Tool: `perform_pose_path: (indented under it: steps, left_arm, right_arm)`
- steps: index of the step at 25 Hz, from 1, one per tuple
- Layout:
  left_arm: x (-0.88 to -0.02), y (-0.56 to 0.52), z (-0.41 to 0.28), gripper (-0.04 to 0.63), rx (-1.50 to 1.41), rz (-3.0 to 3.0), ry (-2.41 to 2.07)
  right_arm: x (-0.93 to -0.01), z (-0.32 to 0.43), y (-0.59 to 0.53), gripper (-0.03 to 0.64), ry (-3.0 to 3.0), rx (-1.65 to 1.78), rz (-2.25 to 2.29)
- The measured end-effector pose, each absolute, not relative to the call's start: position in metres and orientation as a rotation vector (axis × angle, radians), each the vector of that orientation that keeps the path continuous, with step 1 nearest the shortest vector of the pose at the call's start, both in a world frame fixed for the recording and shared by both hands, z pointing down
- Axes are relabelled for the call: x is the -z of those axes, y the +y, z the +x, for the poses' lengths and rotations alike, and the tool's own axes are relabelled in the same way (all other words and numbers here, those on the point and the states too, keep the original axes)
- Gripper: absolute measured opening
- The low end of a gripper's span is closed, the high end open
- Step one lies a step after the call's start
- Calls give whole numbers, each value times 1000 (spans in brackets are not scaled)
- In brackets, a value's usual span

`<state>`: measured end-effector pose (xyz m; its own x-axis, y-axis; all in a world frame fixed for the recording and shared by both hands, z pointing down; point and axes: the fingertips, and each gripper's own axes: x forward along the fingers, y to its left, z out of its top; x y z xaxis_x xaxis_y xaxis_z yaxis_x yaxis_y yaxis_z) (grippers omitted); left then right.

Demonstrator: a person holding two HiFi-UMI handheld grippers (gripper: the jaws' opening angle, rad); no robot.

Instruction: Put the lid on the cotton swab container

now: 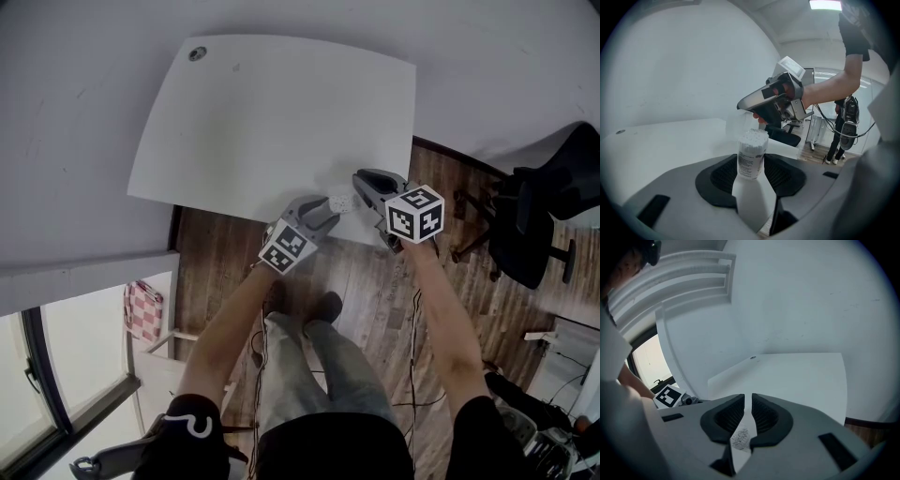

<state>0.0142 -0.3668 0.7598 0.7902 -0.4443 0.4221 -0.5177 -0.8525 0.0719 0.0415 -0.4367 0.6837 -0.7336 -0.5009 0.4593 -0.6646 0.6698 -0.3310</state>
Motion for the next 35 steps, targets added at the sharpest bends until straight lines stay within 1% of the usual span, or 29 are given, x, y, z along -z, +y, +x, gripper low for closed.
perform_pose_path:
  steps: [28,33,35]
  left_arm:
    - [-758,-371,14,192,-560,2776,-796]
    - [-757,-370,16,192,-563,2773,-799]
    - [-757,-370,16,192,-563,2772,-802]
  right_arm:
    - [-706,48,-395,67,-2530,-593,875]
    - [-706,48,-393,77,-2526,-521,886]
    - [-705,47,-391,94,-2522,-494,889]
